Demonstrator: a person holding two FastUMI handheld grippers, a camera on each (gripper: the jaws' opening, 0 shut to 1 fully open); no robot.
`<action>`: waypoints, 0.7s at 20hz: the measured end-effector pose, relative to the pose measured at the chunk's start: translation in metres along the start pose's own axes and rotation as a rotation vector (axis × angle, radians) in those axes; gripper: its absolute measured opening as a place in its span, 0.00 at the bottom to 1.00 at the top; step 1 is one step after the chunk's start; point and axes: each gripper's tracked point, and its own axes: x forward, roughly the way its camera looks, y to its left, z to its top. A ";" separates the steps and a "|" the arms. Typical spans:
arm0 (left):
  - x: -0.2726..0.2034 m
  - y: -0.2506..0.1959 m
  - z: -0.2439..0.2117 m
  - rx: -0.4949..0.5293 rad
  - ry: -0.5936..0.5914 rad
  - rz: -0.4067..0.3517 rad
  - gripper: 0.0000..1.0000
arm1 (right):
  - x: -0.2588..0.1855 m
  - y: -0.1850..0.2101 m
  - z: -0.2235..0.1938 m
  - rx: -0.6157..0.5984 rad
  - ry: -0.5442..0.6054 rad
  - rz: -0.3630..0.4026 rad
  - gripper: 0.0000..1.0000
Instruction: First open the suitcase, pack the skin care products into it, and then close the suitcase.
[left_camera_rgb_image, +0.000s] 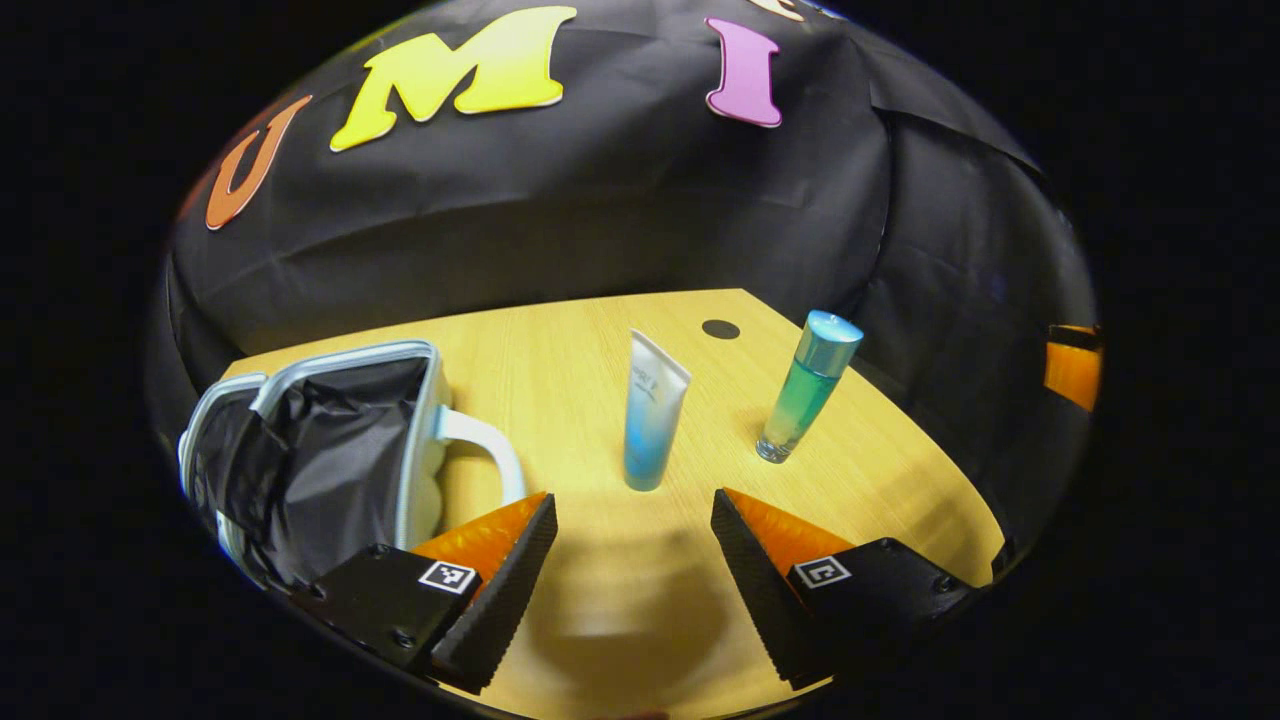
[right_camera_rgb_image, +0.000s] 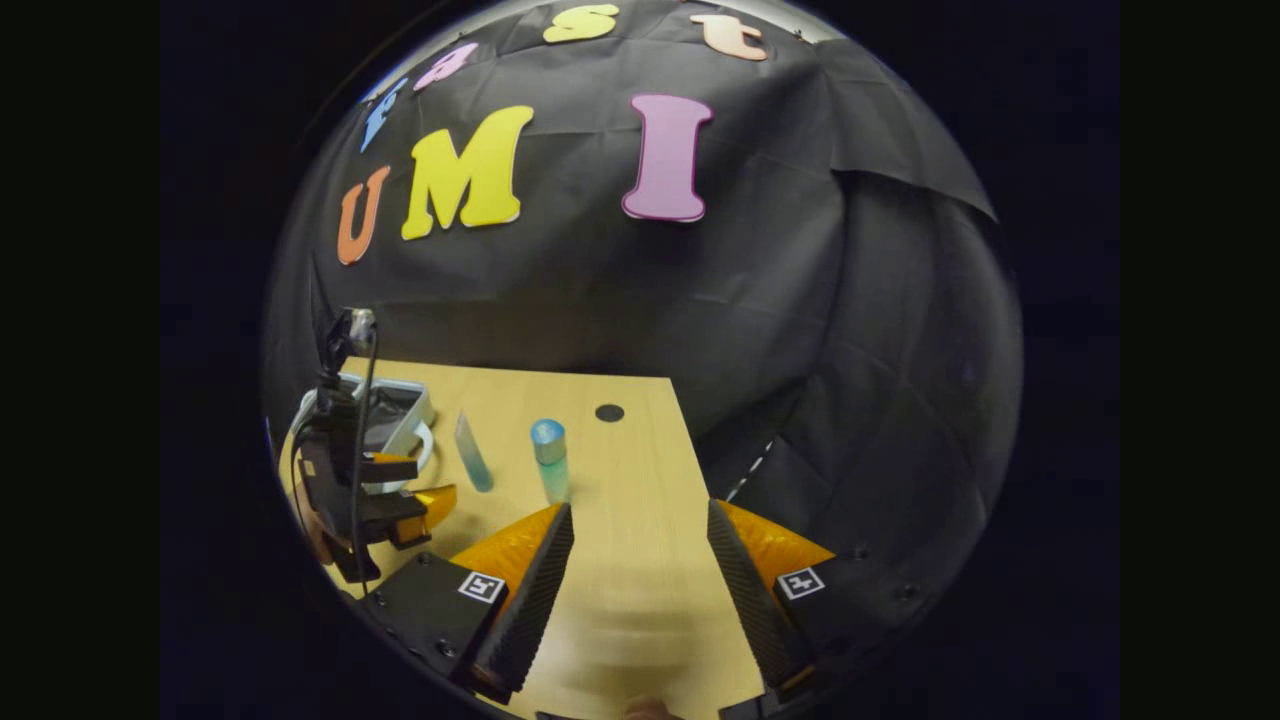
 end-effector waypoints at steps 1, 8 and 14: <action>0.013 -0.003 -0.002 0.000 0.005 0.004 0.99 | 0.006 -0.004 -0.004 -0.004 0.011 0.000 0.80; 0.070 0.004 0.002 0.017 -0.014 0.066 0.86 | 0.042 -0.008 -0.041 -0.034 0.097 0.012 0.80; 0.082 -0.002 0.010 0.064 -0.026 0.063 0.72 | 0.070 0.019 -0.046 -0.063 0.112 0.070 0.80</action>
